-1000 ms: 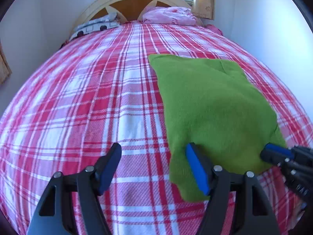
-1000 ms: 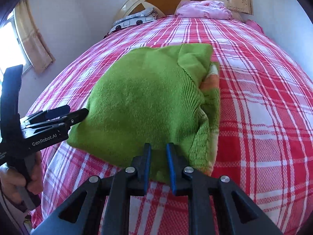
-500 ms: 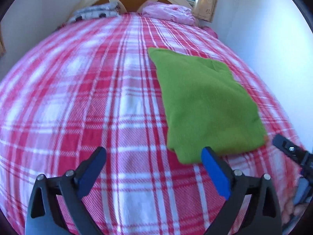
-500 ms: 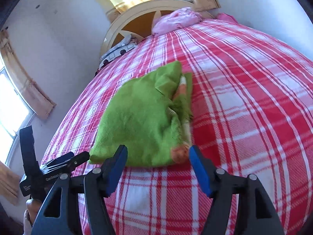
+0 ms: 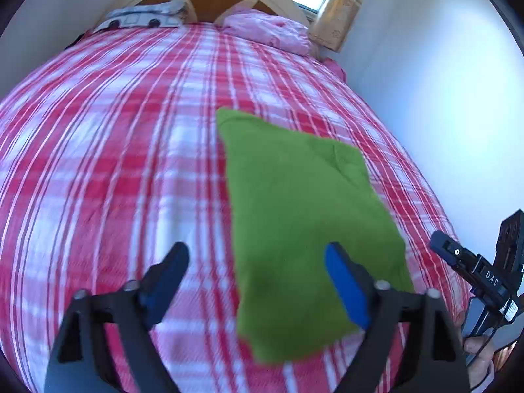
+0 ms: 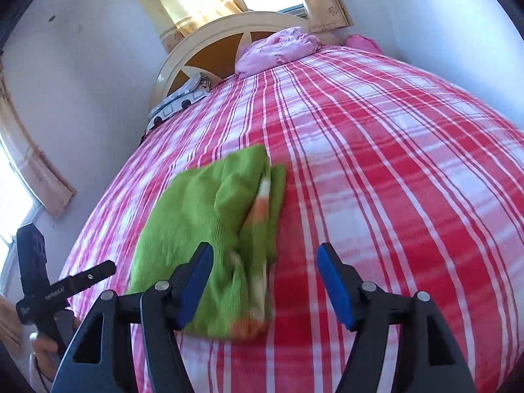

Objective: Fold small clothes

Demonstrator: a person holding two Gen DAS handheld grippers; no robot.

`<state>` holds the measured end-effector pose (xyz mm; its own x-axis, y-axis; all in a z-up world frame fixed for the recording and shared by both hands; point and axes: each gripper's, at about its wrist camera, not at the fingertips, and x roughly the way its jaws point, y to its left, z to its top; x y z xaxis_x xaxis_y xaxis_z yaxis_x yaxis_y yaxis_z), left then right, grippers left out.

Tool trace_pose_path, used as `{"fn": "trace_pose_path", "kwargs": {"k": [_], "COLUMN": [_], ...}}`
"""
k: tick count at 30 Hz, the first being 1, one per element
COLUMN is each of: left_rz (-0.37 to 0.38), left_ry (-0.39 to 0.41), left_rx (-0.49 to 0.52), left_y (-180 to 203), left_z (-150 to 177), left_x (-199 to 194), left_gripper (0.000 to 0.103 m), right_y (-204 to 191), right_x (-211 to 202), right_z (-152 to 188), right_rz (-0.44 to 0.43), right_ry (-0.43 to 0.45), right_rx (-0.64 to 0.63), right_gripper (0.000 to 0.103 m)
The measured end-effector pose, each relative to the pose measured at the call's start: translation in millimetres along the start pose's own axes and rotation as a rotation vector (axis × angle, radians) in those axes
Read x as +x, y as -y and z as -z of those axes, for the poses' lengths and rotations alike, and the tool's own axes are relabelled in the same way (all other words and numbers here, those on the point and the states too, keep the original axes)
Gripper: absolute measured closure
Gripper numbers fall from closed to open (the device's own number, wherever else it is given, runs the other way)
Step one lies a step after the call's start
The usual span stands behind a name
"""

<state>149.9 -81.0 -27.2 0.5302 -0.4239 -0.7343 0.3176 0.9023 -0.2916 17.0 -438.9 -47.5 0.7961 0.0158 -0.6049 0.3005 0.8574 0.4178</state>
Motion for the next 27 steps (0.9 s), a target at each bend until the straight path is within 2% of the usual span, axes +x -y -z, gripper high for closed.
{"fn": "trace_pose_path", "kwargs": {"k": [1,4,11,14,16,20,27], "left_rz": [-0.001,0.003,-0.030,-0.058,-0.081,-0.096,-0.127], "left_ry": [-0.004,-0.034,-0.054,-0.021,0.013,0.058,0.080], "left_rx": [0.008,-0.010,-0.072,-0.030,0.011,0.041,0.062], "left_y": [4.0,9.3,9.4,13.8,17.9,21.5,26.7], "left_z": [-6.3,-24.8,-35.6,-31.3,-25.7,-22.0,-20.9], "left_x": [7.2,34.1,75.8,81.1,83.3,85.5,87.7], "left_gripper": [0.032,0.042,0.040,0.040,0.040,0.040,0.040], "right_y": [0.9,1.4,-1.9,-3.3,-1.0,4.8,-8.3], "right_x": [8.9,34.1,86.7,114.6,127.8,129.6,135.1], "right_z": [-6.0,-17.2,-33.9,-30.9,-22.1,-18.0,-17.5], "right_rz": [-0.011,-0.024,-0.073,-0.045,-0.075,-0.109,-0.097], "right_ry": [-0.009,-0.040,-0.059,-0.089,-0.107,-0.091,-0.110], "right_rx": [0.010,0.029,0.046,0.024,0.021,0.033,-0.040], "right_gripper": [0.036,0.036,0.036,0.036,0.036,0.036,0.036]}}
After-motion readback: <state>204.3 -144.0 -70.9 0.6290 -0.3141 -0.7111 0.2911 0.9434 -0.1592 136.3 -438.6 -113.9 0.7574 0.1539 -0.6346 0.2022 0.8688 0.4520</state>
